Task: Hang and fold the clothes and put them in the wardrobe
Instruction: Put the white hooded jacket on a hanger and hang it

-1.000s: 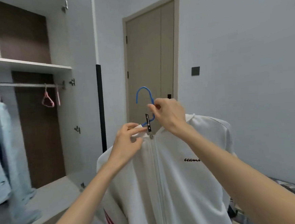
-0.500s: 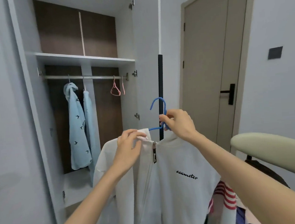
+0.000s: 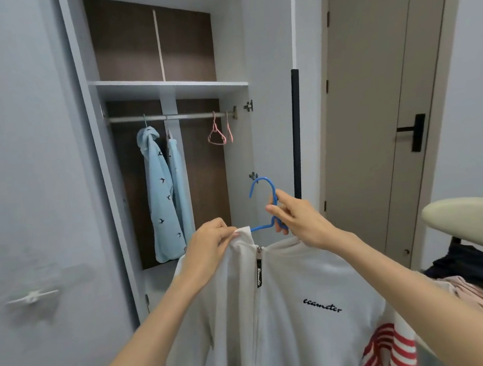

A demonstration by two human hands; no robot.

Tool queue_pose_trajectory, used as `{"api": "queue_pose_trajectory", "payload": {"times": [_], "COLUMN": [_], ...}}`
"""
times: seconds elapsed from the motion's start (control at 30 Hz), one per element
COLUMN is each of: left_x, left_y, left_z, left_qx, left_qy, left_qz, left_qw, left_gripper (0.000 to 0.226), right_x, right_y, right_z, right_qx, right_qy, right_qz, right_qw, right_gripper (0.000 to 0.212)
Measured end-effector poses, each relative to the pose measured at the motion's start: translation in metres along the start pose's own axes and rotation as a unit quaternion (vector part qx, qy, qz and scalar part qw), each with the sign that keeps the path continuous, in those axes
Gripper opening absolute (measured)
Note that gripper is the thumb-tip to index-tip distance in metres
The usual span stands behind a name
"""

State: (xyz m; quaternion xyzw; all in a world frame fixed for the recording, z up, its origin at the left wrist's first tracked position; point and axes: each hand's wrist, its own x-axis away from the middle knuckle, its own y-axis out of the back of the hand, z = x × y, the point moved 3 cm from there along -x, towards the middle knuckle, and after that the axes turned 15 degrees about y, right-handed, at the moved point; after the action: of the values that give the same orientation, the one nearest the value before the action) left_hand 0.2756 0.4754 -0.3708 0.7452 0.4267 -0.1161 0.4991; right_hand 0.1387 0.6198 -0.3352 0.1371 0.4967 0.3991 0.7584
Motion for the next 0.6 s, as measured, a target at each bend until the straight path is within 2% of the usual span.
{"api": "queue_pose_trajectory", "payload": {"times": [0.1, 0.17, 0.27, 0.33, 0.43, 0.5, 0.6], "left_x": [0.006, 0.007, 0.008, 0.011, 0.017, 0.021, 0.033], "left_y": [-0.008, -0.012, -0.018, -0.023, -0.029, -0.032, -0.039], "left_z": [0.006, 0.006, 0.003, 0.000, -0.009, -0.016, -0.015], "left_qx": [0.060, 0.096, 0.118, 0.136, 0.180, 0.204, 0.233], "left_qy": [0.061, 0.095, 0.107, 0.109, 0.102, 0.087, 0.065], "left_qz": [-0.032, -0.048, -0.050, -0.051, -0.059, -0.064, -0.056], "left_qw": [0.996, 0.990, 0.986, 0.983, 0.977, 0.973, 0.969], "left_gripper": [0.019, 0.018, 0.017, 0.017, 0.016, 0.016, 0.016], "right_x": [0.008, 0.015, 0.034, 0.046, 0.054, 0.053, 0.046], "right_y": [-0.018, -0.029, -0.041, -0.044, -0.049, -0.054, -0.045], "right_z": [-0.006, -0.012, -0.027, -0.036, -0.046, -0.051, -0.057], "right_qx": [-0.004, -0.001, -0.070, -0.132, -0.077, -0.026, -0.043], "right_qy": [-0.040, -0.092, -0.207, -0.276, -0.322, -0.338, -0.365], "right_qz": [0.017, 0.076, 0.189, 0.206, 0.227, 0.194, 0.063], "right_qw": [0.999, 0.993, 0.957, 0.930, 0.916, 0.921, 0.928], "right_gripper": [0.020, 0.022, 0.020, 0.017, 0.013, 0.013, 0.022]}}
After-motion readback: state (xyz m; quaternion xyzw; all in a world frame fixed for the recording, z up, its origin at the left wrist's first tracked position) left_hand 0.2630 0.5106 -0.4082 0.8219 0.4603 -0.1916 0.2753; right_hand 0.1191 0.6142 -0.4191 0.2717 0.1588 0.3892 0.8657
